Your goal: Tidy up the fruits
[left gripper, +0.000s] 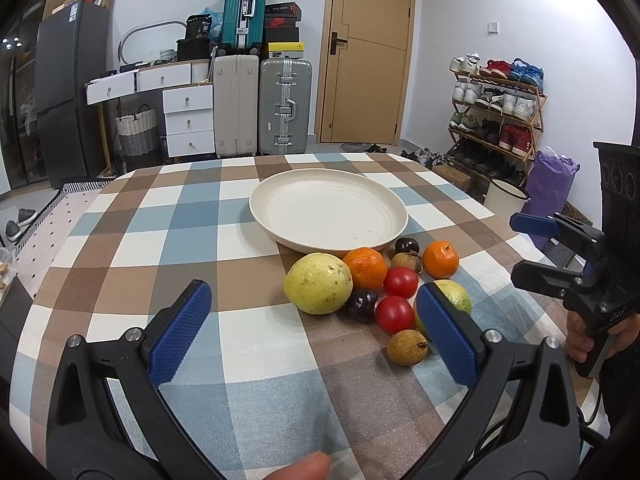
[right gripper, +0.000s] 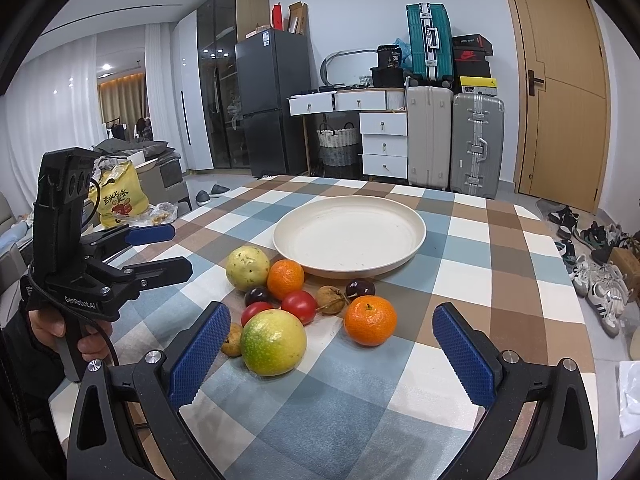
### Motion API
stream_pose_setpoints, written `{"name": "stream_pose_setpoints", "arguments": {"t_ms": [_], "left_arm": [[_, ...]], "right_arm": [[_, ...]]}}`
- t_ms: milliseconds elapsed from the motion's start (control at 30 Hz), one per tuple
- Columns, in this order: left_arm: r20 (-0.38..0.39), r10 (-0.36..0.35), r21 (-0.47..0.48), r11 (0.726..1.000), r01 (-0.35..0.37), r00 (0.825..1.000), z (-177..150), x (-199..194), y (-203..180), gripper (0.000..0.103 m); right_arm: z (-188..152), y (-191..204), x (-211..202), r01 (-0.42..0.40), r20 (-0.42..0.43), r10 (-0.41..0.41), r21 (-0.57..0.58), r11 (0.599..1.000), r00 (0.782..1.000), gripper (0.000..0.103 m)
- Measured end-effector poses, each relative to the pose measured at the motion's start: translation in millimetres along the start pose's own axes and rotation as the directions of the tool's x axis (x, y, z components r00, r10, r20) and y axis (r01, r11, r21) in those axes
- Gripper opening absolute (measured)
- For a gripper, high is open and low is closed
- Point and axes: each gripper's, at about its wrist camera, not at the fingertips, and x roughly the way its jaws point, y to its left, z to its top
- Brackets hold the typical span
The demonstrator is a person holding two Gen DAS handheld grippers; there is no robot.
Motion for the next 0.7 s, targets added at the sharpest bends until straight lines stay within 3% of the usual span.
{"name": "stream_pose_setpoints", "arguments": {"t_ms": [700], "left_arm": [[0.005, 0.029, -0.041, 0.999, -0.029, 1.000, 0, 10, 17, 0.102]], "right_arm": [[0, -4, 11, 0.053, -0.079, -0.052, 0.008, 0.999, 0.996, 0.103]]}}
